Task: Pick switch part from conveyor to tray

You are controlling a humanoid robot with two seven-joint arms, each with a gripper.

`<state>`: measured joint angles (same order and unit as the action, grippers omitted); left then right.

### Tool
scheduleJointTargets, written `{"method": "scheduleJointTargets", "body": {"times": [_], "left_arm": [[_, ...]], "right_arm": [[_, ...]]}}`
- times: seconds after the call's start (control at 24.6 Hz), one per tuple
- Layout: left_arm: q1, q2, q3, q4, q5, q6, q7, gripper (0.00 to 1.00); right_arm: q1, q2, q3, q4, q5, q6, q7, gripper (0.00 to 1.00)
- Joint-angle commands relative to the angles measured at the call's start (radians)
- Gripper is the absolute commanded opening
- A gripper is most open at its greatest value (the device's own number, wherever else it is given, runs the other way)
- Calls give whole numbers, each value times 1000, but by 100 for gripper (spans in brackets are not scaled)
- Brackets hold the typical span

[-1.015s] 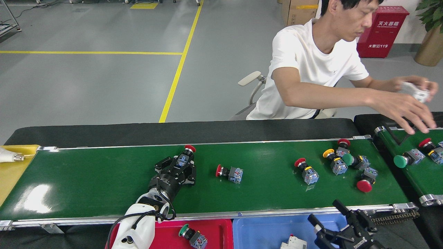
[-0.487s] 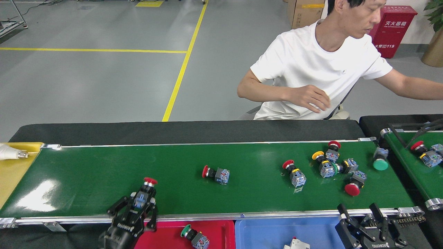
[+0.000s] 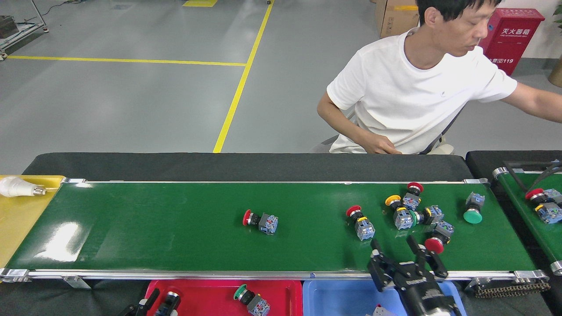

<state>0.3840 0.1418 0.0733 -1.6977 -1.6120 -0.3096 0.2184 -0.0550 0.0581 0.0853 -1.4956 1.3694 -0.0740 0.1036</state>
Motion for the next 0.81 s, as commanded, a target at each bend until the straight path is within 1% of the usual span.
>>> {"method": "scheduleJointTargets", "body": {"times": [0.0,0.04,0.08,0.12,0.16,0.2,0.24,0.28,0.32,0.45,0.53,0.57,0.65,0.73,0.77], "left_arm": [[-1,-16,39,-13,21,9,-2,100],[-2,-42,71,-13,52,7,-17,100],[-11,-68,98,-13,90,4,-59,100],[-22,-80,109,-13,127,1,-102,100],[-30,-80,111,-13,144,1,-120,100],[-39,-80,111,-16,147,1,-122,100],[-47,-79,108,-19,147,1,-122,100],[-59,-79,106,-28,142,3,-122,100],[-70,-79,105,-36,136,3,-123,100],[-119,-80,102,-34,90,6,-129,100],[-162,-94,91,-27,32,1,-129,100],[-185,-96,57,-8,4,3,-129,100],[-226,-94,10,29,-9,14,-131,100],[-286,-99,-23,104,-34,27,-136,100],[-304,-100,-29,133,-49,35,-136,100]], "right_arm": [[-55,-6,48,52,4,89,10,96],[-92,-4,77,95,4,114,10,94],[-126,-3,105,130,4,129,10,92],[-151,-3,133,163,-4,131,10,84],[-164,-4,151,183,-6,129,10,77],[-175,-6,168,195,-7,125,8,58],[-183,-7,180,204,-7,108,10,34],[-186,-7,188,206,-7,69,11,23],[-186,-4,188,204,-9,39,15,18],[-186,2,188,195,-10,-7,54,17],[-183,-1,188,178,-41,-41,61,16],[-175,-6,188,152,-73,-73,65,16],[-148,-20,185,83,-108,-136,68,16],[-80,-69,182,-24,-151,-254,77,16],[-59,-86,182,-54,-167,-300,76,17]]}}
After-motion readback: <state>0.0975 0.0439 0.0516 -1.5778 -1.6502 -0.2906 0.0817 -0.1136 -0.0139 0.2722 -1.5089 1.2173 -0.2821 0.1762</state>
